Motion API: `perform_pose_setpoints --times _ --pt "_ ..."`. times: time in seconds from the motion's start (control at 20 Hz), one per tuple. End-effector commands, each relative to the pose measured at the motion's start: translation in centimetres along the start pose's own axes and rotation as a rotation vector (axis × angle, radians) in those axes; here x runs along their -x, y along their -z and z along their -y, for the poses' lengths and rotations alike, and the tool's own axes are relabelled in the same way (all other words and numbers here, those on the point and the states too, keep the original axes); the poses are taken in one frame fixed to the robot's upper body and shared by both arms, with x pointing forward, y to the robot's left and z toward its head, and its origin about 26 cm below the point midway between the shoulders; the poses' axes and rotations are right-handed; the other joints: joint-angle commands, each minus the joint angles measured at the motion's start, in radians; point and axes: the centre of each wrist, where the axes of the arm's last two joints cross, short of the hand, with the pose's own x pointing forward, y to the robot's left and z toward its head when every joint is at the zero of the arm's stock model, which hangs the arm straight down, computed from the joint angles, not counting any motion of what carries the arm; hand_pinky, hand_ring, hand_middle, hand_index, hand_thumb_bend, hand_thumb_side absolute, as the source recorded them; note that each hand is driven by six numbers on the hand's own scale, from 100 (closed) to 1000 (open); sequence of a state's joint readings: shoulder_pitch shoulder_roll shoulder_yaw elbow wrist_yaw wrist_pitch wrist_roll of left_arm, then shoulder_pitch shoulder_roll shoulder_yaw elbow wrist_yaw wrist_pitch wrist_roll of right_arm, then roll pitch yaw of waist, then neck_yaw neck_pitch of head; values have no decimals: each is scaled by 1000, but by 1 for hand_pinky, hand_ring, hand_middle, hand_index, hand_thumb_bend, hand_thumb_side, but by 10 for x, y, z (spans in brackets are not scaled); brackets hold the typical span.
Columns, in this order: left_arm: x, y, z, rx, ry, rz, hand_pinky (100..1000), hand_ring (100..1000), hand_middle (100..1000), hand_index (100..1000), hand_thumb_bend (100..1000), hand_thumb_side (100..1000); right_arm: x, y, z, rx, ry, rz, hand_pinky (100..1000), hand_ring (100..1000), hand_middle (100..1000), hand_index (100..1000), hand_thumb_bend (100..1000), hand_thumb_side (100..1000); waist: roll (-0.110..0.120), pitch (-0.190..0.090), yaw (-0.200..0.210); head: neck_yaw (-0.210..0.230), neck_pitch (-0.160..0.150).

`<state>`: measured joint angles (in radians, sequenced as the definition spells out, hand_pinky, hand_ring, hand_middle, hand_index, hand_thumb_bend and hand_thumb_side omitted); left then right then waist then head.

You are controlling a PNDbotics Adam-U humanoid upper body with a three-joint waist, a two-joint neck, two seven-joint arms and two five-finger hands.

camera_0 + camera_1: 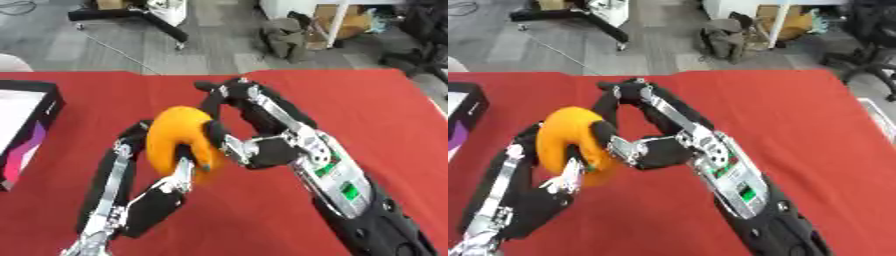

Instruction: Pick up the objects with one hand, pass them to the other hand, and then place them into the box on the other side of the table.

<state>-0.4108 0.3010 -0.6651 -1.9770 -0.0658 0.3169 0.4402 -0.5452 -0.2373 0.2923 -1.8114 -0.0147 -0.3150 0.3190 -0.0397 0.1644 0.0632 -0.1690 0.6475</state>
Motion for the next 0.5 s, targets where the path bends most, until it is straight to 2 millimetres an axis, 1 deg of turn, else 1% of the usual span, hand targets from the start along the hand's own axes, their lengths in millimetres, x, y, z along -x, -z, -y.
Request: perform_pose_setpoints --times 0.05,0.1,0.3,0.4,0.5 --pt "-3 0 -9 -23 20 22 959 687 665 382 100 417 -17 -1 26 28 -80 52 994 699 614 813 185 533 4 -16 0 -18 -8" --pt "-2 0 -10 -34 22 19 957 676 652 375 100 419 -20 -3 32 42 -99 53 995 711 632 837 193 551 4 -16 0 -32 -10" --pt "0 1 -18 -93 23 10 957 680 656 384 100 424 -30 -11 54 116 -173 50 988 722 658 868 212 559 4 -19 2 -91 -19" --pt "1 2 -23 -124 26 7 958 692 669 396 100 423 -34 -14 63 171 -200 46 983 723 663 875 214 554 5 -20 1 -107 -26" --pt "3 3 -30 -163 34 1 959 697 676 402 100 425 -38 -18 71 230 -225 41 978 722 664 877 213 551 6 -21 -1 -113 -34"
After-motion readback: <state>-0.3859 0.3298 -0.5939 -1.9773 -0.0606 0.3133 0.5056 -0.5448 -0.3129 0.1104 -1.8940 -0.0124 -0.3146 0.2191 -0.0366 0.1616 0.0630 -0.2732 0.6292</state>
